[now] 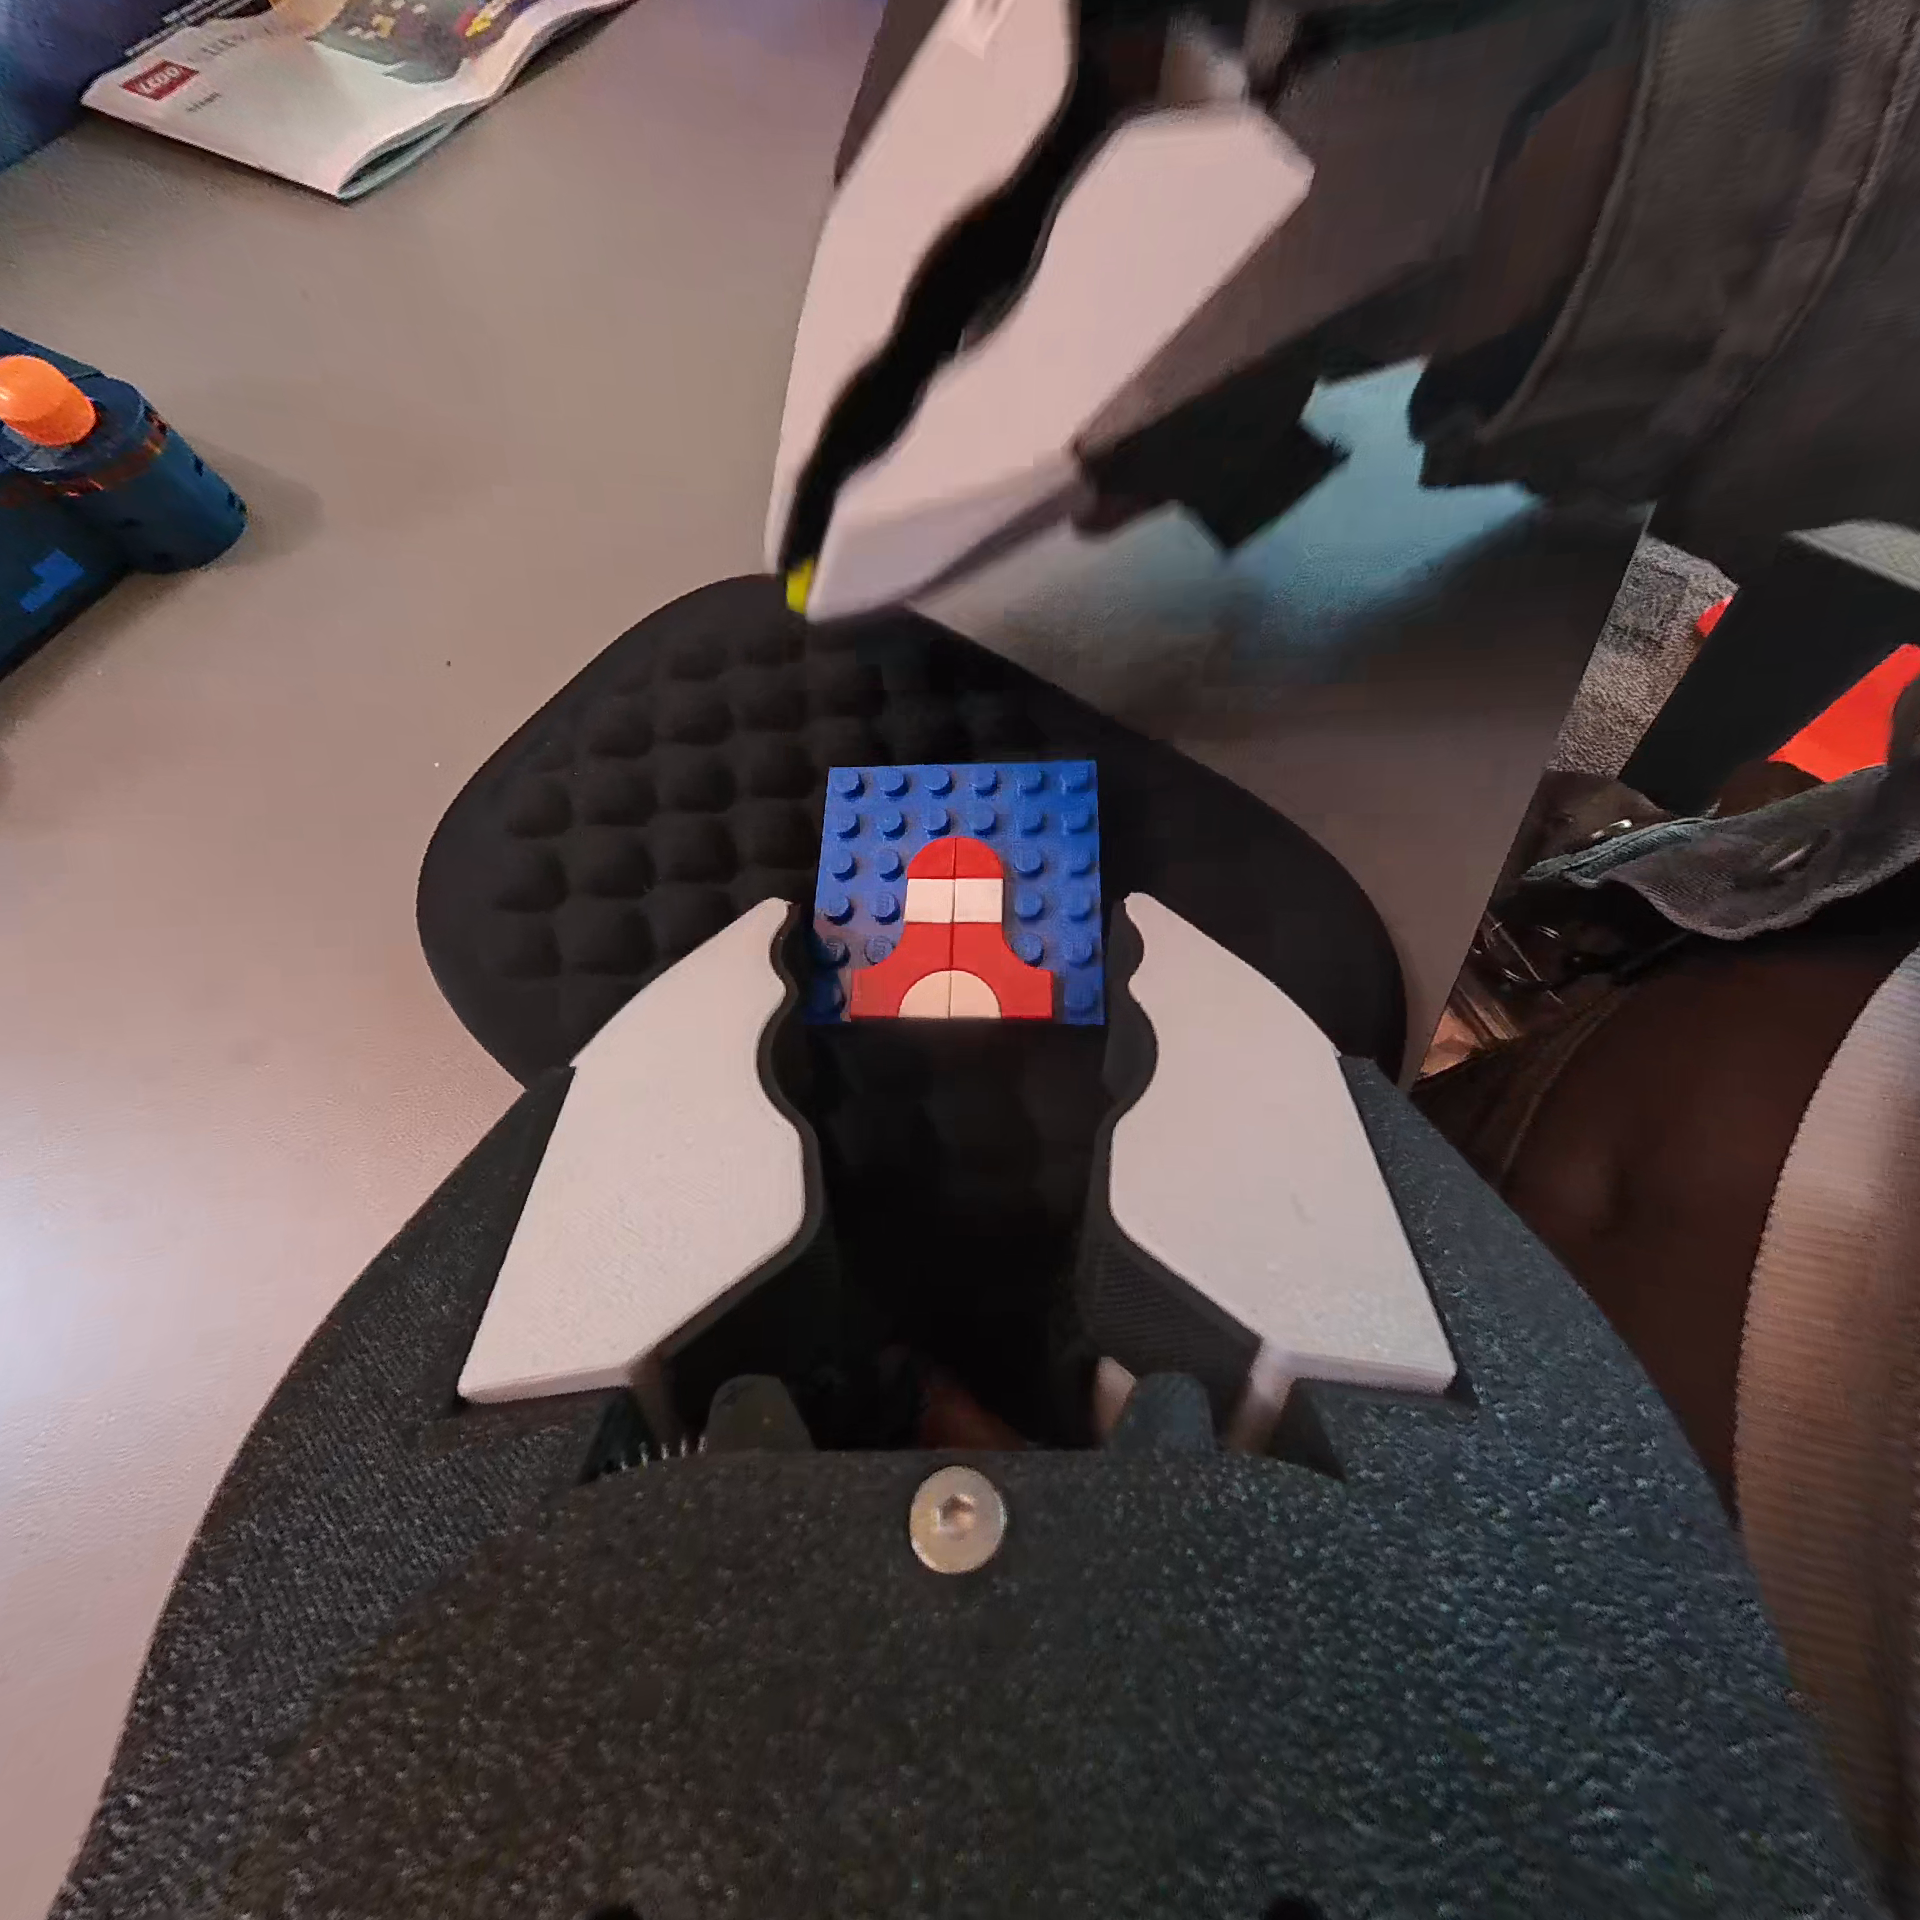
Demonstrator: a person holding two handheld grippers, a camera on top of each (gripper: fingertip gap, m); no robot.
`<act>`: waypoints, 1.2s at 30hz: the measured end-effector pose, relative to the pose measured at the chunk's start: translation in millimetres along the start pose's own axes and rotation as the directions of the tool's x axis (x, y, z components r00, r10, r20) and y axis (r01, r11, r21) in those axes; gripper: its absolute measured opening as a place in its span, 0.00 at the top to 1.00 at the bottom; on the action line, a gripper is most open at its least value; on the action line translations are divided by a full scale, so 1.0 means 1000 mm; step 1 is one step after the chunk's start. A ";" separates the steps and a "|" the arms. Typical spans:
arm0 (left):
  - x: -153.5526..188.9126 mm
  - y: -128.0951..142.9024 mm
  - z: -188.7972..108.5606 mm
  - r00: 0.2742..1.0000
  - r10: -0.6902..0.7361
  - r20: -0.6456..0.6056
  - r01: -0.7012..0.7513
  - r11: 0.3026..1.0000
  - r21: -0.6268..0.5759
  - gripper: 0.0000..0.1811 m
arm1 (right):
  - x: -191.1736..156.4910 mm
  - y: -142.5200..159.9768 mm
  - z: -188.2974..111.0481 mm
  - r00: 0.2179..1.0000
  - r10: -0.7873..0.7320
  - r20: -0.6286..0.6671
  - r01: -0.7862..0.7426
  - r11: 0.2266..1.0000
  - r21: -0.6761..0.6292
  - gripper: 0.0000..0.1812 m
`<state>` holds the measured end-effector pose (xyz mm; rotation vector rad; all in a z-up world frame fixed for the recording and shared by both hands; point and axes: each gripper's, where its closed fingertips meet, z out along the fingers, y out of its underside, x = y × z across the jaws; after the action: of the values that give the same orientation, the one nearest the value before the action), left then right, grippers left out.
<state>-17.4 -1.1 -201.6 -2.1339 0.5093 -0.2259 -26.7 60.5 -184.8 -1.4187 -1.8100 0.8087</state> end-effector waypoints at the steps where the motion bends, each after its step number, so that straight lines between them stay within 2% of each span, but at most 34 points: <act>1: -0.001 -0.001 0.000 1.000 0.002 0.007 -0.002 1.000 0.004 0.70 | 0.012 -0.002 -0.012 0.999 0.001 -0.045 -0.001 1.000 0.005 0.96; 4: -0.003 -0.001 0.001 1.000 0.012 0.024 -0.012 1.000 0.005 0.68 | 0.073 0.000 -0.075 0.959 0.001 -0.285 -0.009 1.000 -0.028 0.96; 7: -0.006 -0.004 0.000 0.999 0.016 0.048 -0.017 1.000 0.026 0.71 | 0.148 0.020 -0.168 0.818 -0.037 -0.574 -0.056 0.988 -0.143 0.96; 9: -0.007 -0.004 0.000 0.998 0.036 0.060 -0.037 0.999 0.027 0.71 | 0.185 0.044 -0.222 0.747 -0.060 -0.663 -0.145 0.958 -0.249 0.96; 11: -0.006 -0.004 0.000 0.997 0.053 0.063 -0.055 0.998 0.032 0.71 | 0.212 0.076 -0.254 0.733 -0.038 -0.679 -0.260 0.907 -0.332 0.96; 14: -0.007 -0.004 0.000 0.996 0.057 0.066 -0.059 0.998 0.028 0.71 | 0.225 0.125 -0.267 0.785 0.063 -0.616 -0.400 0.811 -0.427 0.95; 15: -0.007 -0.004 0.000 0.996 0.064 0.068 -0.066 0.997 0.026 0.71 | 0.228 0.135 -0.268 0.790 0.086 -0.607 -0.420 0.797 -0.434 0.88; 19: -0.009 -0.005 0.000 0.990 0.104 0.093 -0.106 0.994 0.016 0.66 | 0.239 0.147 -0.278 0.774 0.024 -0.633 -0.387 0.809 -0.442 0.74; 22: -0.009 -0.005 0.000 0.989 0.115 0.091 -0.117 0.993 0.009 0.65 | 0.238 0.146 -0.280 0.774 0.038 -0.632 -0.384 0.822 -0.421 0.67; 25: -0.014 -0.006 -0.001 0.986 0.122 0.118 -0.124 0.992 0.010 0.60 | 0.239 0.147 -0.285 0.769 0.071 -0.635 -0.409 0.818 -0.404 0.61; 27: -0.014 -0.006 -0.002 0.985 0.126 0.114 -0.129 0.992 0.011 0.60 | 0.241 0.141 -0.285 0.769 0.081 -0.634 -0.392 0.843 -0.367 0.57; 29: -0.013 -0.005 -0.002 0.986 0.126 0.110 -0.128 0.992 0.014 0.59 | 0.246 0.137 -0.291 0.744 0.097 -0.661 -0.406 0.851 -0.332 0.52; 31: -0.012 -0.005 -0.002 0.987 0.127 0.102 -0.129 0.991 0.015 0.60 | 0.248 0.132 -0.296 0.727 0.103 -0.679 -0.402 0.865 -0.300 0.51; 34: -0.013 -0.006 -0.003 0.986 0.126 0.109 -0.128 0.992 0.016 0.57 | 0.249 0.110 -0.295 0.710 0.133 -0.692 -0.345 0.922 -0.176 0.47; 36: -0.014 -0.005 -0.005 0.987 0.120 0.111 -0.122 0.992 0.013 0.54 | 0.245 0.086 -0.292 0.715 0.161 -0.680 -0.264 0.963 -0.050 0.45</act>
<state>-30.3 3.8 -193.8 -2.0750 0.5676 -0.0444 219.9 334.8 -54.2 -1.7491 -1.1617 0.1959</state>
